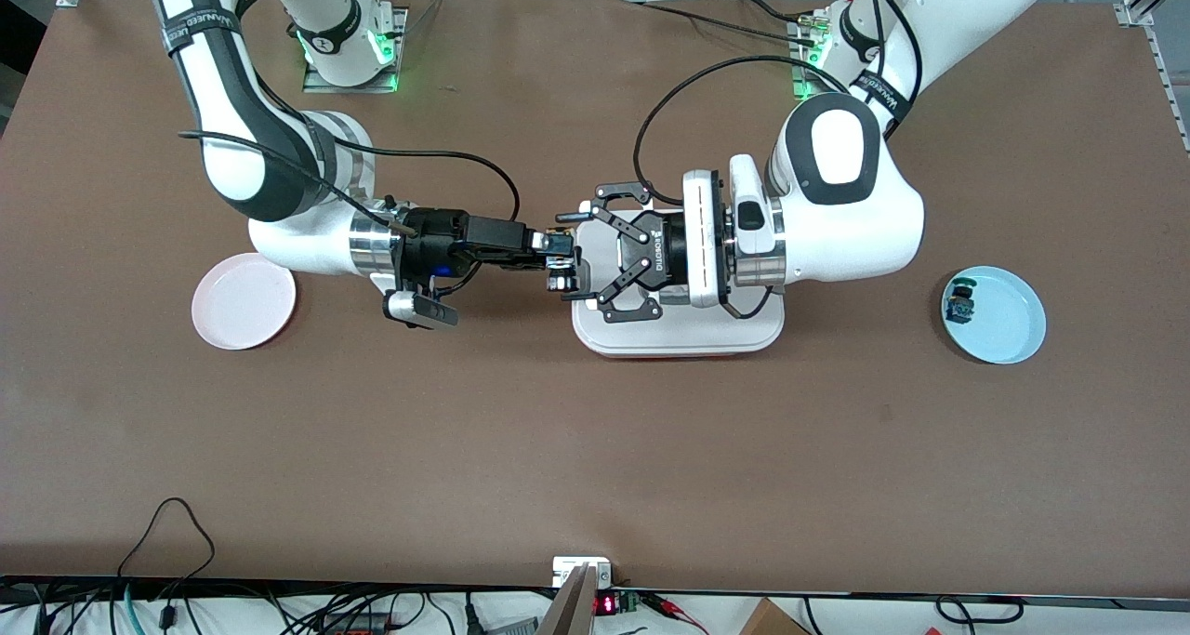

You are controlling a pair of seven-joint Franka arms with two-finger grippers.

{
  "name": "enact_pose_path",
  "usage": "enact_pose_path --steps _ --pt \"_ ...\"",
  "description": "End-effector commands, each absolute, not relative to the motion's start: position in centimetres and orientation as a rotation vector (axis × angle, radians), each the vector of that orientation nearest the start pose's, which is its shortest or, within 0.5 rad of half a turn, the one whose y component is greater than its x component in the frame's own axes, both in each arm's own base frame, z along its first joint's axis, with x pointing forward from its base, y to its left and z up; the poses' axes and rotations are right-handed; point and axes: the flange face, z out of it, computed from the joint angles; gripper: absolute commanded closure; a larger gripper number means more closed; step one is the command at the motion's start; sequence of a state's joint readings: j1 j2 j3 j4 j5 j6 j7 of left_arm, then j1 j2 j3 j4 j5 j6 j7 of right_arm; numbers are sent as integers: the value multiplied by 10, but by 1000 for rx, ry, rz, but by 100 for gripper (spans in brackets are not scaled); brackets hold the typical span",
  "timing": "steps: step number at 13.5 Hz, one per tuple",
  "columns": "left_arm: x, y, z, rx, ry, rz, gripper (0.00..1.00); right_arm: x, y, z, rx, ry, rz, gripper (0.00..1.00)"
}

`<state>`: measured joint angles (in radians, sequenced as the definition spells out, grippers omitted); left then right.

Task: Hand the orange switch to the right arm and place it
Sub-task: 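Grasp the orange switch with the right gripper from the left gripper, then open the left gripper and withdraw while the right gripper carries switch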

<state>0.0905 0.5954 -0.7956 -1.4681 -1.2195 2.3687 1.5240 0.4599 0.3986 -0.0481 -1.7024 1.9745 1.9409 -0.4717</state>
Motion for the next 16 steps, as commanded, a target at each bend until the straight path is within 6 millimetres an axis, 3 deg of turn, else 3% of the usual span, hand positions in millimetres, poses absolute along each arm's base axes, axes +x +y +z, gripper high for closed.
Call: enact_pose_path --steps 1,3,9,13,16 --pt "621 -373 481 1505 -1010 924 0 608 328 441 -1424 194 11 100" --pt "623 -367 482 1487 -1018 911 0 614 317 444 -1420 201 -4 100" --pt "632 -313 469 1428 -1116 753 0 636 261 445 -1465 108 14 100" --pt "621 -305 458 1549 -1178 483 0 653 243 461 -1606 49 45 100" --pt "608 -299 452 1702 -1179 206 0 658 207 469 -1751 1 99 100"
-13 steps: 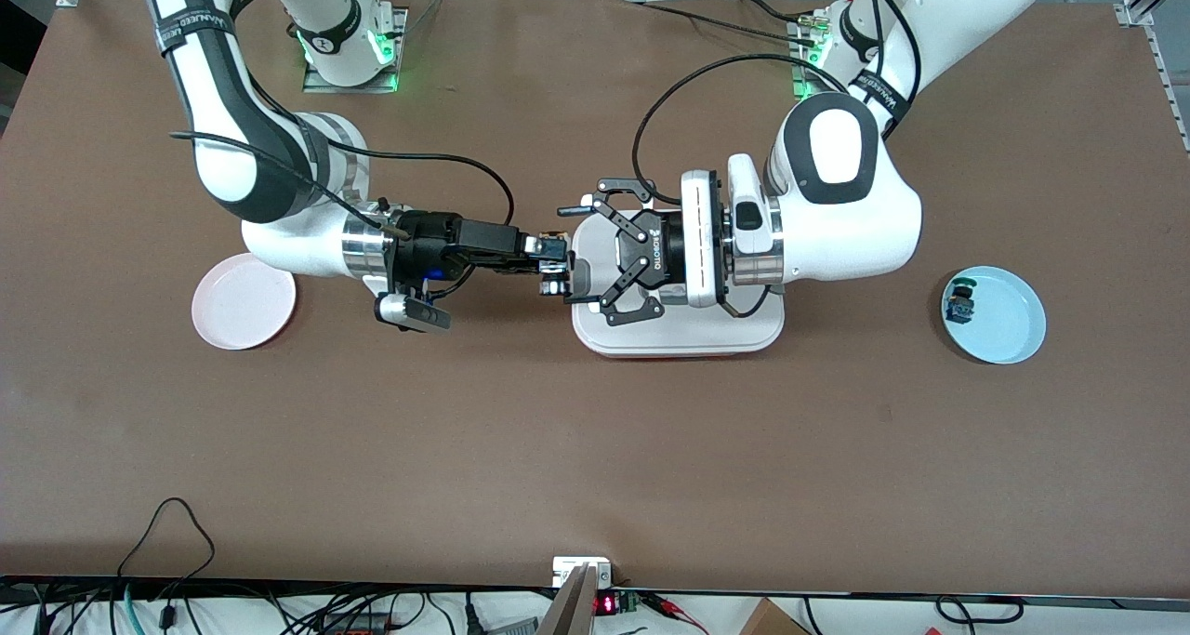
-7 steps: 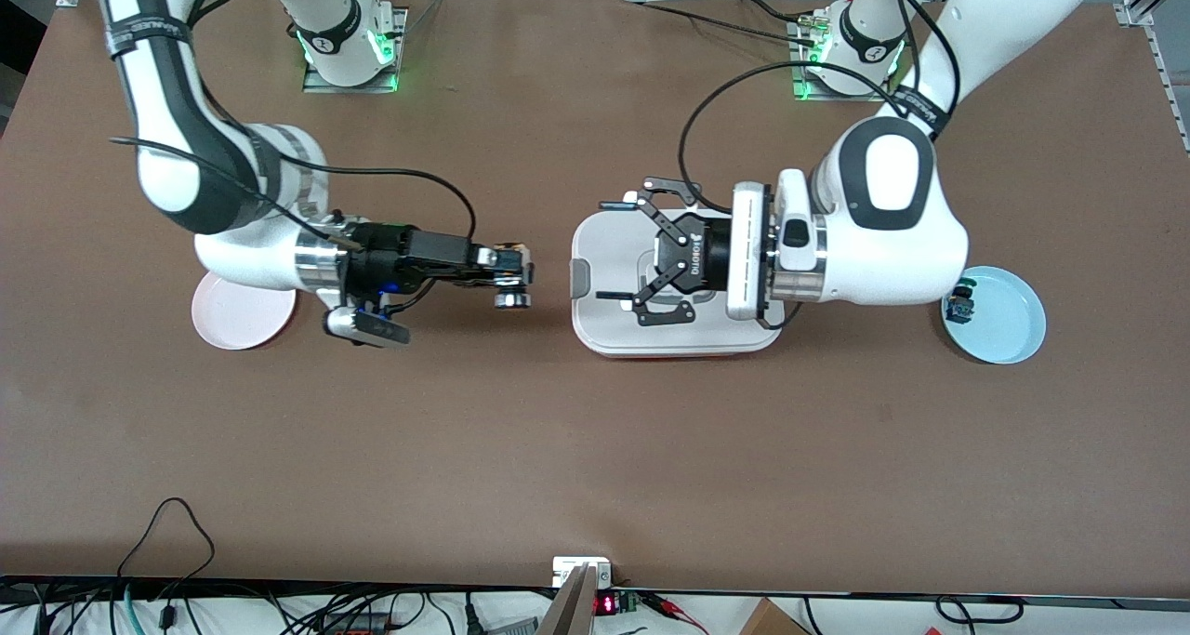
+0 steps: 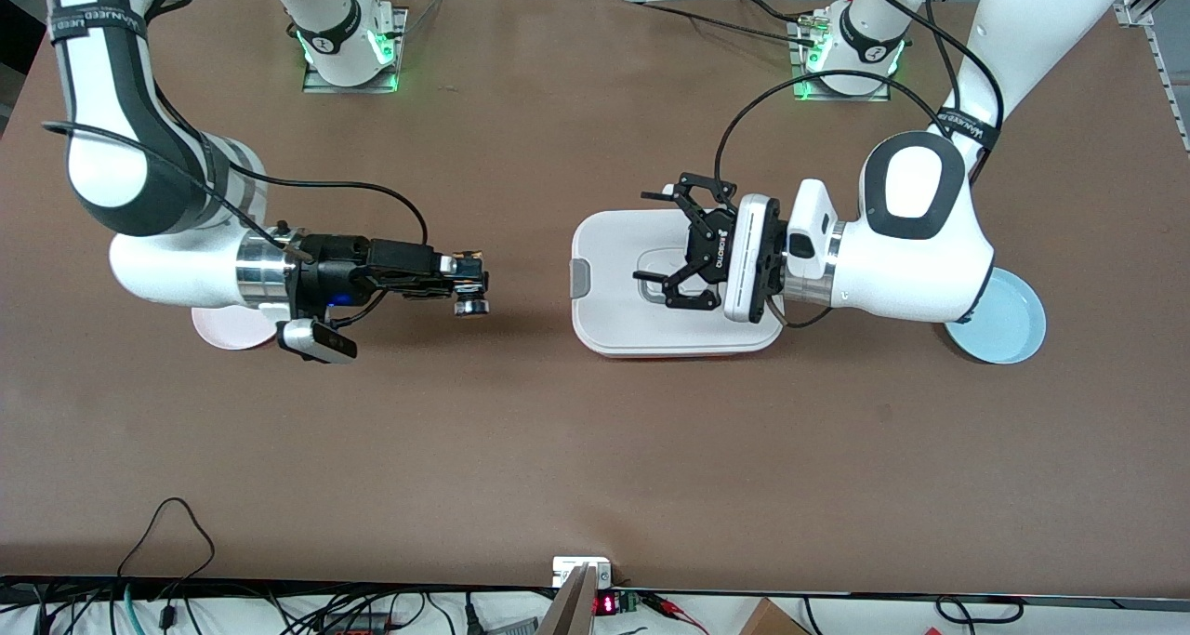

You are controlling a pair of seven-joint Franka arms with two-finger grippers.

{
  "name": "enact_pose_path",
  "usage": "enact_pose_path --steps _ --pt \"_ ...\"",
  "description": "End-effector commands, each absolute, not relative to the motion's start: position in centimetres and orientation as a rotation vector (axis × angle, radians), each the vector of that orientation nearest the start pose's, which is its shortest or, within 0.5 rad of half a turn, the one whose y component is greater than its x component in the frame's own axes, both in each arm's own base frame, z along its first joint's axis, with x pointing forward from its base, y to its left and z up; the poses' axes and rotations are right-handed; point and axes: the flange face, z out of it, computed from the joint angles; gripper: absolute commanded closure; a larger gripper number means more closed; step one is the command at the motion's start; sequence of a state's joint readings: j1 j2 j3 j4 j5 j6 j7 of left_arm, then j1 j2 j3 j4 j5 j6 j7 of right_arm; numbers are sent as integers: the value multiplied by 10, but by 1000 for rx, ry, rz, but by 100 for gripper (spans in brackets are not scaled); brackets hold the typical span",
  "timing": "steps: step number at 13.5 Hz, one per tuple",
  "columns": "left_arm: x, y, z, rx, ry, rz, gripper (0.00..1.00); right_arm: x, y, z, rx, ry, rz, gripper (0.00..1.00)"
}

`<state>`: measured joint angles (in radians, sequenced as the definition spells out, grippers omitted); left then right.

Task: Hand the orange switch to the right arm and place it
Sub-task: 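Open the left gripper and withdraw while the right gripper carries switch, then lower the orange switch onto the white plate with the right gripper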

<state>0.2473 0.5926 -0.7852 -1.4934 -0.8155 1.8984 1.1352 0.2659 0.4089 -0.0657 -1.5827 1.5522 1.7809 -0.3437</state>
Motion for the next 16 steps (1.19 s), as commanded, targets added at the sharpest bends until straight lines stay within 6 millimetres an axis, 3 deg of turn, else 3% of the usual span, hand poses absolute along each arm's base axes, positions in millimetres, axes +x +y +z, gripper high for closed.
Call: enact_pose_path --steps 1,5,7,11,14,16 --pt "604 -298 448 1768 -1139 104 0 657 191 470 -1784 -32 120 100" --pt "587 -285 425 2060 -1040 -296 0 654 118 494 -1887 -88 175 100" --pt "591 -253 417 2244 -947 -469 0 650 98 514 -2037 -98 158 100" --pt "597 -212 452 2637 -733 -706 0 623 62 537 -2513 -202 130 100" --pt "615 -174 483 2888 -638 -661 0 598 28 518 -2847 -228 77 100" --pt "629 -148 501 3033 -619 -566 0 586 6 468 -2997 -232 46 100"
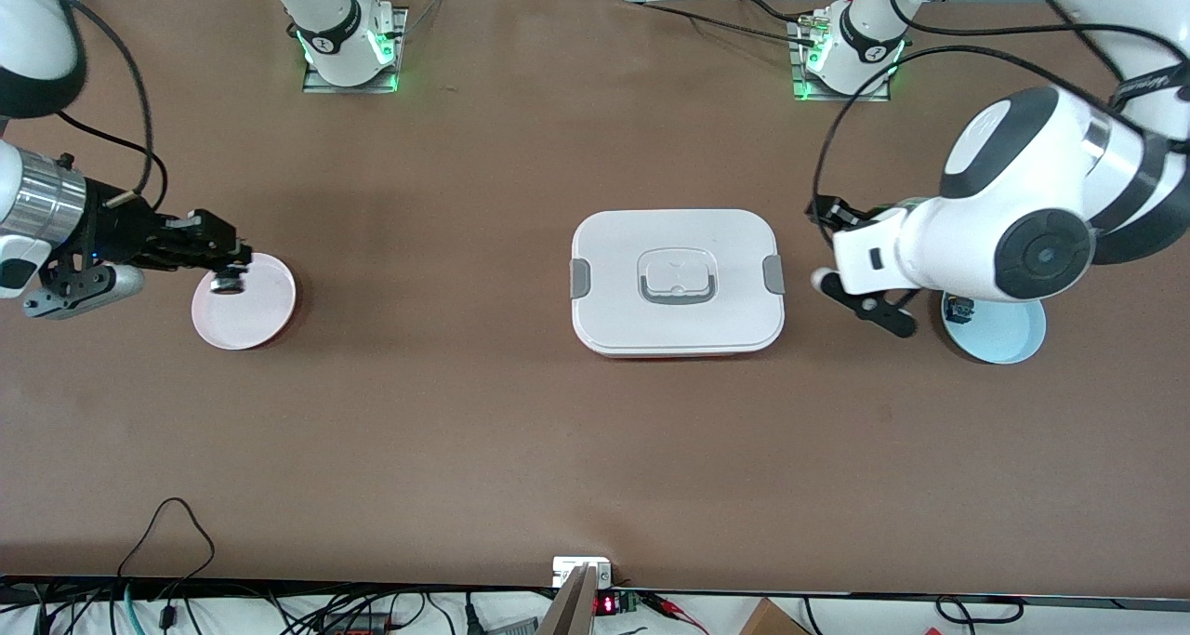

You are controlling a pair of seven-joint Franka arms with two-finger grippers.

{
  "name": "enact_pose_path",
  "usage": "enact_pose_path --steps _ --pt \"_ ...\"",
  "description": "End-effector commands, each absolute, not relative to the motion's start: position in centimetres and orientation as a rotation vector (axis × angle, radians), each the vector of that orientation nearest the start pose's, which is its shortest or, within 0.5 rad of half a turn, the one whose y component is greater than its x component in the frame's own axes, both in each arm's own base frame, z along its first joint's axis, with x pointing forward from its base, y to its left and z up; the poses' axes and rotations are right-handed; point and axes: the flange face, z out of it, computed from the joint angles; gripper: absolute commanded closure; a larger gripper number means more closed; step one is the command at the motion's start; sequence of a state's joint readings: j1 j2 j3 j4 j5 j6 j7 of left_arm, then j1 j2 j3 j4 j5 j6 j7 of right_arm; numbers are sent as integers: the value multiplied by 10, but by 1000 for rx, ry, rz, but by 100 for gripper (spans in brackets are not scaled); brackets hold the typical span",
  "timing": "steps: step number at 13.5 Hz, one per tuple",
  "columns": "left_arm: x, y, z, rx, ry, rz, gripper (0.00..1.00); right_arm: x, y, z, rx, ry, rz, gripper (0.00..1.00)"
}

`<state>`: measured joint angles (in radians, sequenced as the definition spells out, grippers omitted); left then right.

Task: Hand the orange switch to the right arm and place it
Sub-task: 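Lower the orange switch onto the white plate with the right gripper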

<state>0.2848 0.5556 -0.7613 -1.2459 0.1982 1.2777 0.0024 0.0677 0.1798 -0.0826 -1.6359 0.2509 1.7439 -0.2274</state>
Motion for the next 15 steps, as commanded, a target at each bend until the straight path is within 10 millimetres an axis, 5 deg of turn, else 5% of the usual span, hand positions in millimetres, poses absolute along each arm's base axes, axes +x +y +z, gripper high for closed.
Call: enact_pose_path --steps 1,4,6,10,15 --pt "637 -135 516 -3007 578 487 0 581 -5 436 -3072 -251 25 100" --pt "655 -73 561 -3070 396 317 0 564 -35 362 -3164 -240 -11 100" --pt "663 -32 571 -3077 203 267 0 550 -38 322 -3165 -244 -20 100" --pt "680 -15 552 -3072 57 183 0 530 -50 254 -3164 -339 -75 100" --pt "677 9 543 -3075 -55 228 0 521 -84 214 -3158 -462 -84 100"
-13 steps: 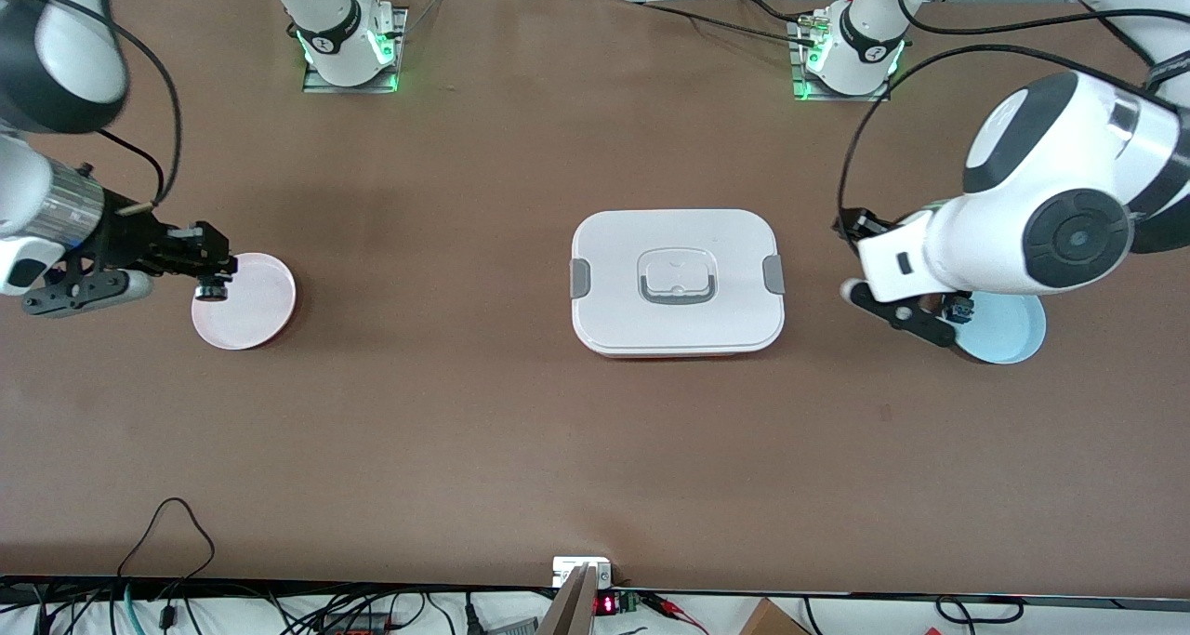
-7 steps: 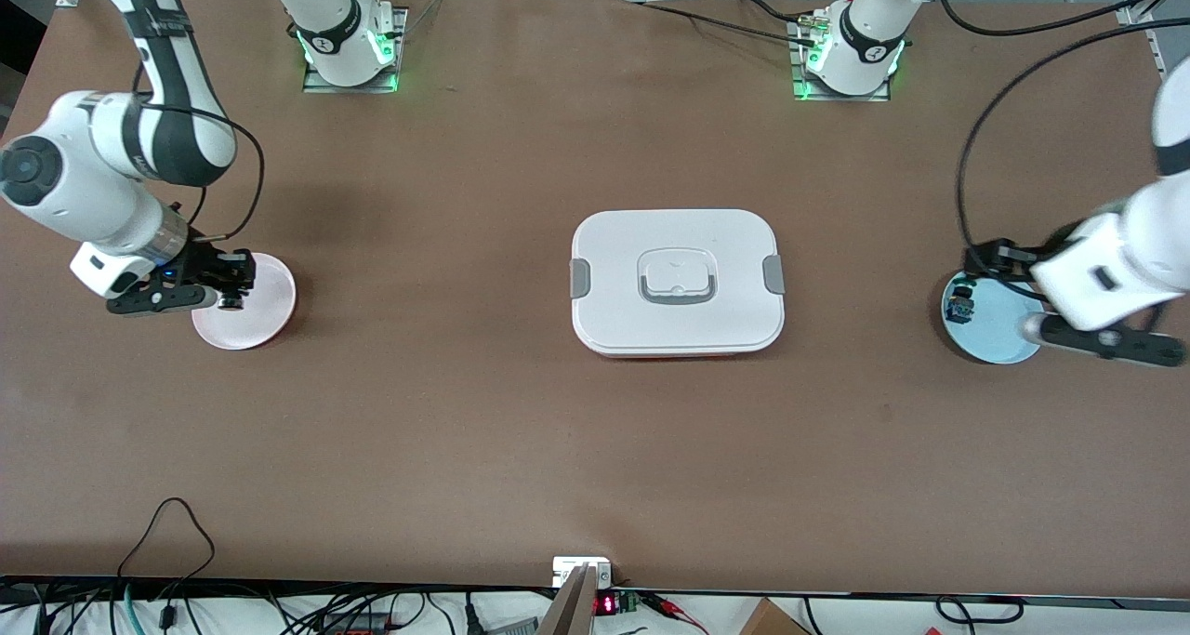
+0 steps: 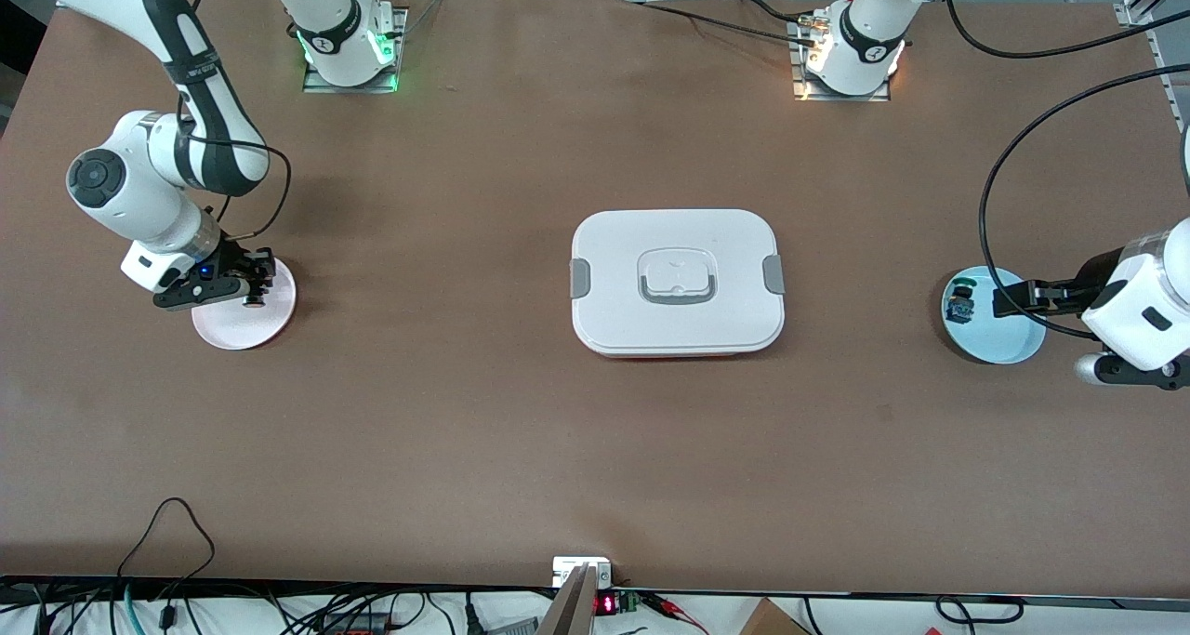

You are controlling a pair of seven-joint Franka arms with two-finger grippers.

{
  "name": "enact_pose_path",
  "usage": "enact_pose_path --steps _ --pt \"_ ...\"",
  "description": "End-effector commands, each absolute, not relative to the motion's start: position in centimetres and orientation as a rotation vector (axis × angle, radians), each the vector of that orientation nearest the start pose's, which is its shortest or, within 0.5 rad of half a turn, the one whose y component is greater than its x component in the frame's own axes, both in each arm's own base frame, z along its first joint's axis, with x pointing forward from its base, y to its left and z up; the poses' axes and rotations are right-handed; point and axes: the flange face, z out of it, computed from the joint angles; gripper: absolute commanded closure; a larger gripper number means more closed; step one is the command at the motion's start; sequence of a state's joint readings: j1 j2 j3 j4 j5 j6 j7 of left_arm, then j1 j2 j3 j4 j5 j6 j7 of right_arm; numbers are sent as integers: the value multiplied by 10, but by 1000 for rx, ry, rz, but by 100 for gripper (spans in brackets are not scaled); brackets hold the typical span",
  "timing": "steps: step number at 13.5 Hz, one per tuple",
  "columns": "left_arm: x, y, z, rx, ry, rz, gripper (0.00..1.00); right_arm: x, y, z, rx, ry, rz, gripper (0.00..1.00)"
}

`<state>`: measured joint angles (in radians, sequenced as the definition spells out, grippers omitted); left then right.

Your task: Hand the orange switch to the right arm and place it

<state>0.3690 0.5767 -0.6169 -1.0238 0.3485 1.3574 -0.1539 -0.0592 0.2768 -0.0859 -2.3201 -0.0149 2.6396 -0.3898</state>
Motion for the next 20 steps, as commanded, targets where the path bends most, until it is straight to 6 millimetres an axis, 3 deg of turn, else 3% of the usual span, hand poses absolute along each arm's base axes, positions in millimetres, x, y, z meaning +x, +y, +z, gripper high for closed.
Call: enact_pose_path --steps 1,4,5,7,9,11,16,18,20 --pt "677 8 545 -3074 -54 223 0 520 -84 202 -3159 -464 -86 100" --pt "677 8 544 -3073 -56 227 0 520 -82 195 -3159 -444 -93 98" --pt "676 3 544 -3069 -32 233 0 519 -82 193 -3159 -428 -91 86" --pt "660 -20 546 -3008 -43 255 0 520 -81 193 -3158 -413 -92 0" --pt "651 -3 548 -3054 -145 235 0 524 -70 212 -3154 -405 -108 0" --pt "633 9 546 -3091 -217 196 0 532 -55 254 -3154 -328 -120 0" --pt "570 -12 550 -3109 -165 112 0 558 -4 387 -3137 -217 -60 0" --pt "552 -21 556 -3111 -54 72 0 565 7 454 -3135 -250 -53 0" --pt "549 -21 554 -3109 -29 69 0 568 13 516 -3128 -238 -29 0"
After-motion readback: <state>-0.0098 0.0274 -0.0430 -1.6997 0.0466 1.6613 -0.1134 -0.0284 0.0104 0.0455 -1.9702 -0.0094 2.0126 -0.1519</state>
